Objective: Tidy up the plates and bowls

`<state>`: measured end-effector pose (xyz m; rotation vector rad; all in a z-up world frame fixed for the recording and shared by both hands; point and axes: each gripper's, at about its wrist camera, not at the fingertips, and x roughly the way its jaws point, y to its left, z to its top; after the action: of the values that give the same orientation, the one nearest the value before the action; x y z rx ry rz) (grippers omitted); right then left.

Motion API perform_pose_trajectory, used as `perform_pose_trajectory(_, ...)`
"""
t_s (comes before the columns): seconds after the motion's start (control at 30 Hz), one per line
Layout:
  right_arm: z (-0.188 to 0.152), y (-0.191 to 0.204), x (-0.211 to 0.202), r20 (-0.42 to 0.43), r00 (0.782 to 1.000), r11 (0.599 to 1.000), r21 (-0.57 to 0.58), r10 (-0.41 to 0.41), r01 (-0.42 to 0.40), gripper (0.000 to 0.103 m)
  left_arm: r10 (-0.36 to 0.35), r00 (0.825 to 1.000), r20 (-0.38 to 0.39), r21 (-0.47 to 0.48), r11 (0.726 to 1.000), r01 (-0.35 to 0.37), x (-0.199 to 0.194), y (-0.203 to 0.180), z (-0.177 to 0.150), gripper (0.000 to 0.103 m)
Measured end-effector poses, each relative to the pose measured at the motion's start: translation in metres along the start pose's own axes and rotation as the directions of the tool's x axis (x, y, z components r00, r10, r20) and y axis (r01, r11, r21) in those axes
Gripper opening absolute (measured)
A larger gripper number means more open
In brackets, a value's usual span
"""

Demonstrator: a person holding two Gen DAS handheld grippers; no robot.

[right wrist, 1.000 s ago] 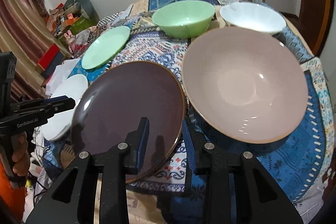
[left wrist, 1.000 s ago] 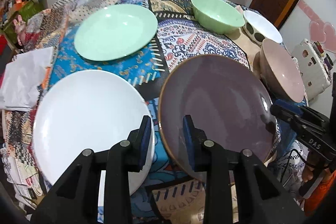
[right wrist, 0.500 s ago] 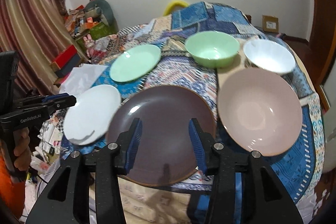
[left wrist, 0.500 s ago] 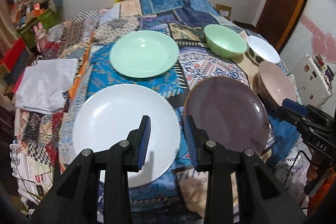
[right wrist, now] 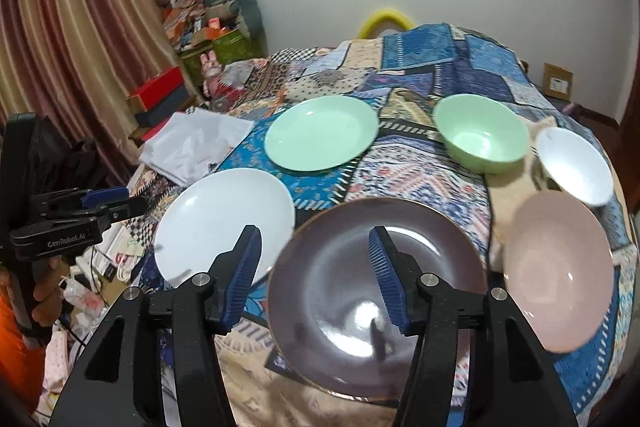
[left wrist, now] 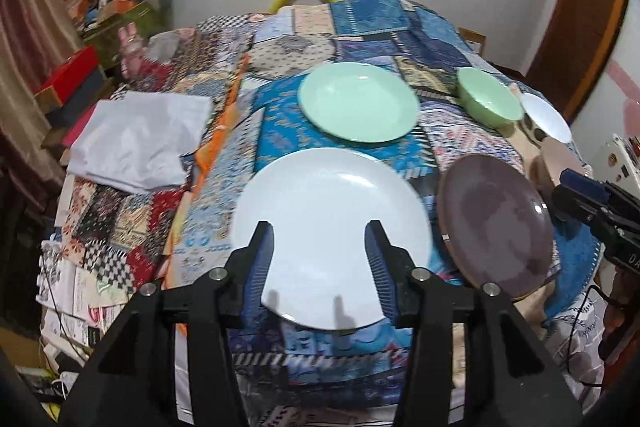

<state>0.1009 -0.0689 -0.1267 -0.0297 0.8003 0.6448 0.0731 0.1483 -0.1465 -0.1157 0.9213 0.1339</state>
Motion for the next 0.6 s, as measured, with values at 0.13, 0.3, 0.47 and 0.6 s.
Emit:
perform_pose_trajectory(0.13,0.005,0.010,0.018,-0.031,0.999,1.000,-0.028,0.015,-0.015,0.056,0.017,0.999,-0.032,-0.034,0.999,-0.018,0.011,0.022,-0.008,0.049)
perform_pose_trajectory(0.3,0.011,0.023,0.044,-0.082,0.997,0.997,-0.076,0.012,-0.018,0.057,0.030,0.995,-0.094,-0.075,0.996,-0.037,0.035,0.044,-0.018,0.049)
perform_pose_trajectory(0.47,0.013,0.030,0.072,-0.147,0.989,0.993,-0.115,0.014,-0.031,0.057,0.011,0.990,-0.138,-0.111,0.994,-0.027,0.056,0.060,-0.027,0.049)
perform_pose_trajectory(0.6,0.015,0.033,0.092,-0.190,0.982,0.990,-0.131,0.019,-0.044,0.057,-0.010,0.987,-0.160,-0.125,0.992,-0.011,0.068,0.064,-0.031,0.049)
